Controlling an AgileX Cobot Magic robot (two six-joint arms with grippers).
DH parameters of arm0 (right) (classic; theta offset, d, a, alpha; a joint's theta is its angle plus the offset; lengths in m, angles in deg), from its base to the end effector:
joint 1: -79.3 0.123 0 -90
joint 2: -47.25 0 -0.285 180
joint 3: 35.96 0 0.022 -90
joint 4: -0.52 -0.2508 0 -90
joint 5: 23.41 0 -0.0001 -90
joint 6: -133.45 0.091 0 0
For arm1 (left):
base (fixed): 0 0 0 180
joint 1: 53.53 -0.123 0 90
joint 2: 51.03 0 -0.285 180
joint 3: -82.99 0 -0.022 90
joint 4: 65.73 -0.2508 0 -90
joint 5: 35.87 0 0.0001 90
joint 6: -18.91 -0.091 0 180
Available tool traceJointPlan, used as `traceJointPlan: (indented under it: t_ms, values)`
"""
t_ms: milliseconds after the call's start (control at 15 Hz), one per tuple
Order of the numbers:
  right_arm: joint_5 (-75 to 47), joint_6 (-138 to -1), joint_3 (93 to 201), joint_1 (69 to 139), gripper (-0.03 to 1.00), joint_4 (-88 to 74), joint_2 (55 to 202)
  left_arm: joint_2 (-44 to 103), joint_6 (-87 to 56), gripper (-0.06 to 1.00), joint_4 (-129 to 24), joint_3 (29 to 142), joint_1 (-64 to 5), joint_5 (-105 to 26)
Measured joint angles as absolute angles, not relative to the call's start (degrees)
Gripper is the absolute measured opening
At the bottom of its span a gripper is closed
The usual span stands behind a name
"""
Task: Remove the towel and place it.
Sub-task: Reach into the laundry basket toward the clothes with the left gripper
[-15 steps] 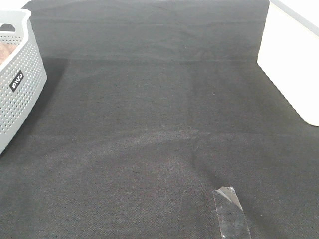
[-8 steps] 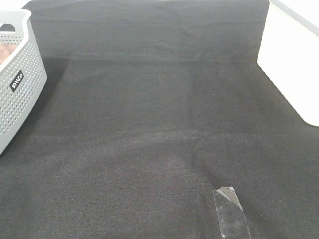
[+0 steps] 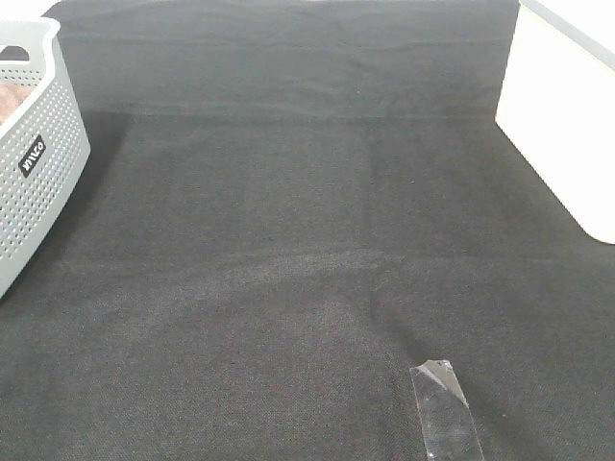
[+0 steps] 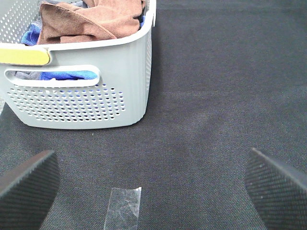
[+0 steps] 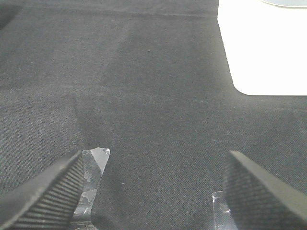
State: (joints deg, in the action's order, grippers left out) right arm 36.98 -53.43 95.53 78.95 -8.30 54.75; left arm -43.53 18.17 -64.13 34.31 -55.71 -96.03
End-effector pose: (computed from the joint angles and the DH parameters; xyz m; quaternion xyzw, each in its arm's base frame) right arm -0.0059 0.0122 0.2789 -0.0512 0.8458 0.0436 0.5292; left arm -0.0049 -0.0024 0.2776 -0.0102 0.8495 -0.0005 0.5275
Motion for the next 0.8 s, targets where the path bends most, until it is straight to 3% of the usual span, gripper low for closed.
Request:
traceJointPlan:
  t_ms: [800]
  values:
    - [36.98,-53.43,95.53,78.95,0.73,-8.3,54.75,-43.53,18.17,0.99,-64.13,34.31,-55.71,-96.03]
